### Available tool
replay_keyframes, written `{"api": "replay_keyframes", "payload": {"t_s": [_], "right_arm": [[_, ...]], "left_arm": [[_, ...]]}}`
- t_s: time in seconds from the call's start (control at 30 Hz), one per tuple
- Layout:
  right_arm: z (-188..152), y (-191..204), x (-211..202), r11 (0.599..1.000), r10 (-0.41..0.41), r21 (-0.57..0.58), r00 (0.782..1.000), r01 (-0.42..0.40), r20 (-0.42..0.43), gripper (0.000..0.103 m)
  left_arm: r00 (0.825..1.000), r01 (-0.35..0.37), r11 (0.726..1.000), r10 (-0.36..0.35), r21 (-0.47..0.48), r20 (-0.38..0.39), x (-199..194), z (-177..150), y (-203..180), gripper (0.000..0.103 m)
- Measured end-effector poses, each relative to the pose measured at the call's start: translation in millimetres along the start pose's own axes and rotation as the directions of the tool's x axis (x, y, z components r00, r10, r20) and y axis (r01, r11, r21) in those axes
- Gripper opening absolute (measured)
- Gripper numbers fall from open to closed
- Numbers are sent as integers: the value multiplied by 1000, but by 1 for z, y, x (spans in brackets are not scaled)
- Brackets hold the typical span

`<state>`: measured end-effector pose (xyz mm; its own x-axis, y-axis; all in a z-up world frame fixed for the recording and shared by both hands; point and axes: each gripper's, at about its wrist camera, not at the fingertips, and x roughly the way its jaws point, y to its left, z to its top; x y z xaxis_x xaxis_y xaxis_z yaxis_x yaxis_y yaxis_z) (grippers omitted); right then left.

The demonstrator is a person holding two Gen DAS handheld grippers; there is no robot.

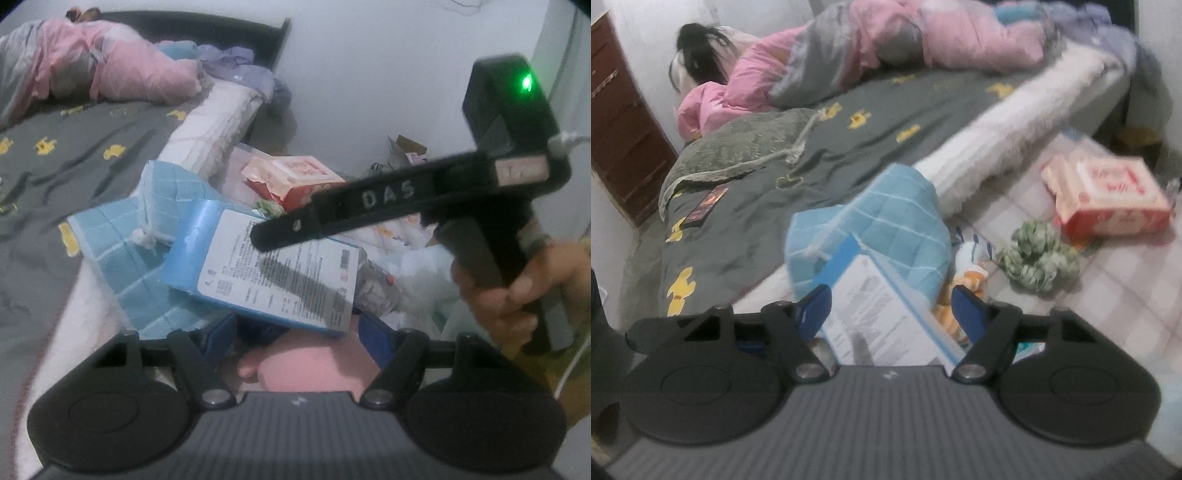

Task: Organize soft objects
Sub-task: 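Move the right gripper to the blue-and-white medicine box and close on it, then lift the medicine box with the right gripper toward the cardboard box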

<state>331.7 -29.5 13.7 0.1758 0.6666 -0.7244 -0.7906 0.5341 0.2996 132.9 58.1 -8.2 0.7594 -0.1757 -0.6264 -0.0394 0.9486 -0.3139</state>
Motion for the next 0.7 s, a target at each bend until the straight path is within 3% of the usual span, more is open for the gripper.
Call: {"api": "replay_keyframes", "payload": {"t_s": [0.2,0.3,0.4,0.63,0.7], "right_arm": [[-5,-10,6,998,48,51,999,-47,-23,38],[-8,-7,0,994,83,79,996,-80,-27,31],[-10,1,-7,997,56,60,998,-54,-31,30],[-11,2,-10,996,6,86,1000,-3,-29,34],[-10,0,-4,994,-4,106,999,9,-41,52]], "left_arm": [[998,50,998,-48,-33,42,2,6,3,73],[995,72,997,-70,-19,69,-5,8,-2,74],[997,42,999,-43,3,57,-8,6,-8,74],[1000,20,998,-18,-66,24,-16,-8,3,84],[999,41,995,-42,-96,-15,-9,-5,7,88]]}}
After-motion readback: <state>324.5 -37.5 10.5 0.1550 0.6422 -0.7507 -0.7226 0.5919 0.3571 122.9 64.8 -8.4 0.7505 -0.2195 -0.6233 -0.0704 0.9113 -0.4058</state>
